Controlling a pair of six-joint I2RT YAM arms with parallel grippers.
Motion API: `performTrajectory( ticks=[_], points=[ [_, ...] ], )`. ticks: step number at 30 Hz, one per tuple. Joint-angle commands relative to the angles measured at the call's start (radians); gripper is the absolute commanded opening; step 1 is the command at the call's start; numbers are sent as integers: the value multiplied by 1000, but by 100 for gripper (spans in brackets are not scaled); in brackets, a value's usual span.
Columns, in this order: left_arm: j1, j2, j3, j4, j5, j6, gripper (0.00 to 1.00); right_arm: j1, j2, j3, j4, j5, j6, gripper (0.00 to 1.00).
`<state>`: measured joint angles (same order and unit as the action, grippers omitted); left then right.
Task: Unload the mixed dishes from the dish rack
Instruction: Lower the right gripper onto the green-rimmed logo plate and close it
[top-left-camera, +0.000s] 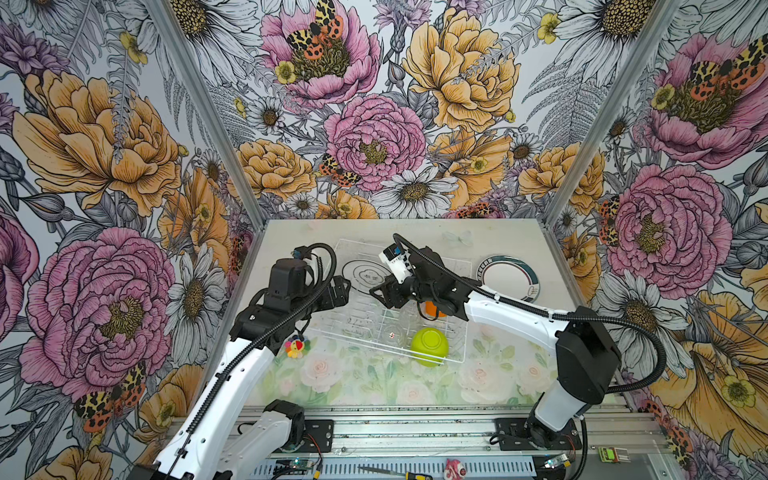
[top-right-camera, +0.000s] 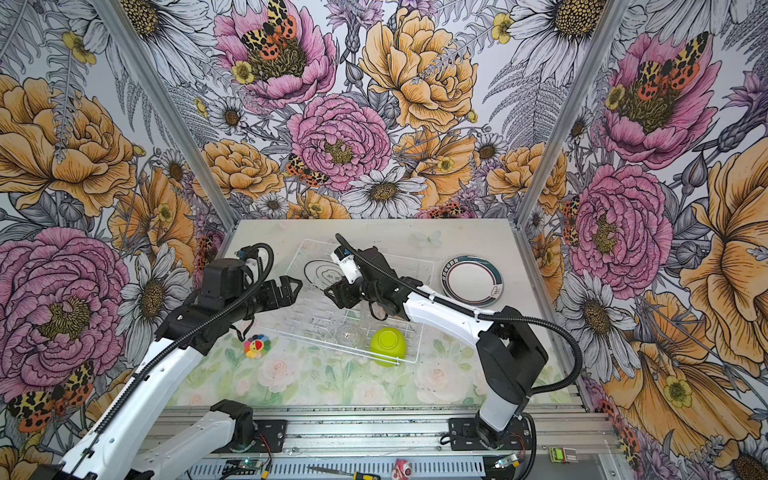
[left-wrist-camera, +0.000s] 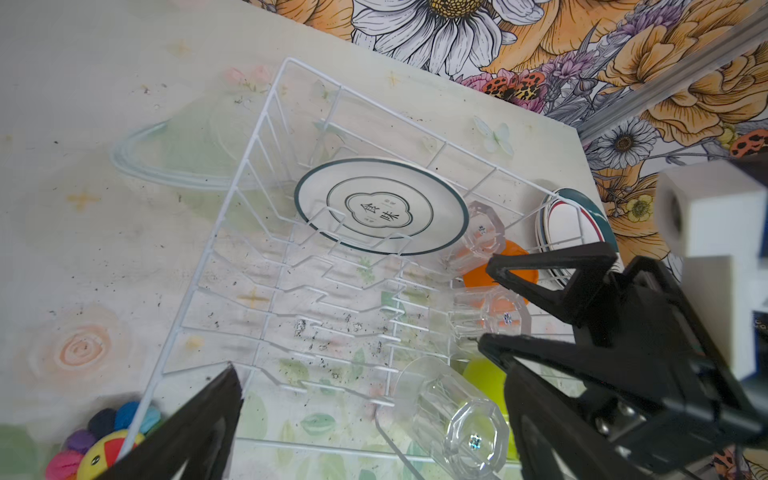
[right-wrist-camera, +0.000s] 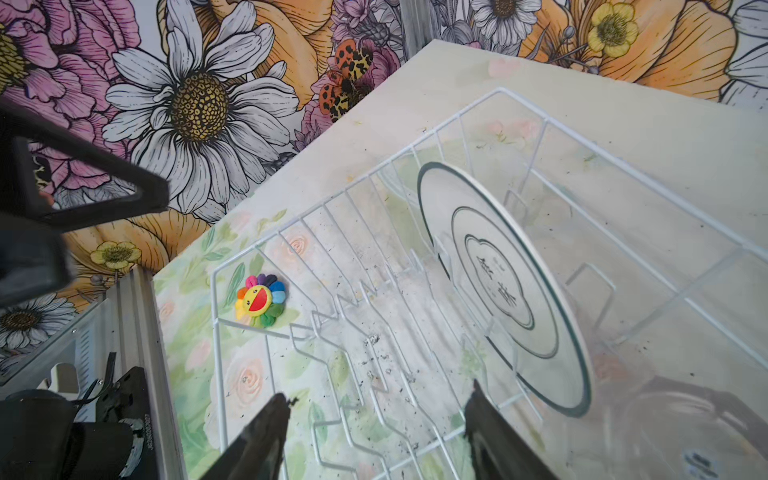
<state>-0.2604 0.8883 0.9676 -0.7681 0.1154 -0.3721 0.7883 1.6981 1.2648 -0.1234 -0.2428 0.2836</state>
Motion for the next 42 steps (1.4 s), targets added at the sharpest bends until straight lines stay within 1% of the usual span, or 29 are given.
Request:
performTrajectory(
  ticks=[1, 2, 3, 5, 13, 16, 19, 22, 27, 33, 37, 42],
  points=[
    [31, -86, -49, -37, 54, 65, 99, -1, 13, 55, 11, 128, 20, 68],
    [37, -112, -69, -39, 51, 79, 99, 0, 17, 56, 11, 158, 16, 68],
    [38, -135, -88, -36, 22, 68, 99, -1, 24, 58, 11, 181, 6, 68],
    [38, -171, -119, -19, 4, 59, 99, -1, 47, 72, 1, 202, -13, 68],
    [41, -249, -239, 25, -20, 46, 99, -27, 138, 157, -47, 179, -36, 68],
    [39, -264, -247, 30, -16, 46, 99, -42, 173, 193, -67, 158, -52, 66],
    [44, -250, -250, 35, -12, 65, 99, -49, 213, 230, -89, 123, -81, 64],
    [51, -207, -243, 43, 18, 72, 99, -50, 246, 254, -100, 86, -110, 64],
    [62, -151, -236, 46, 36, 77, 99, -62, 274, 278, -113, 73, -129, 62],
    [96, -138, -239, 59, 69, 86, 99, -75, 302, 301, -117, 29, -162, 60],
    [138, -137, -250, 81, 97, 84, 99, -80, 313, 314, -117, 12, -171, 53],
    [177, -125, -253, 86, 123, 81, 99, -82, 280, 293, -114, 42, -169, 43]
  ],
)
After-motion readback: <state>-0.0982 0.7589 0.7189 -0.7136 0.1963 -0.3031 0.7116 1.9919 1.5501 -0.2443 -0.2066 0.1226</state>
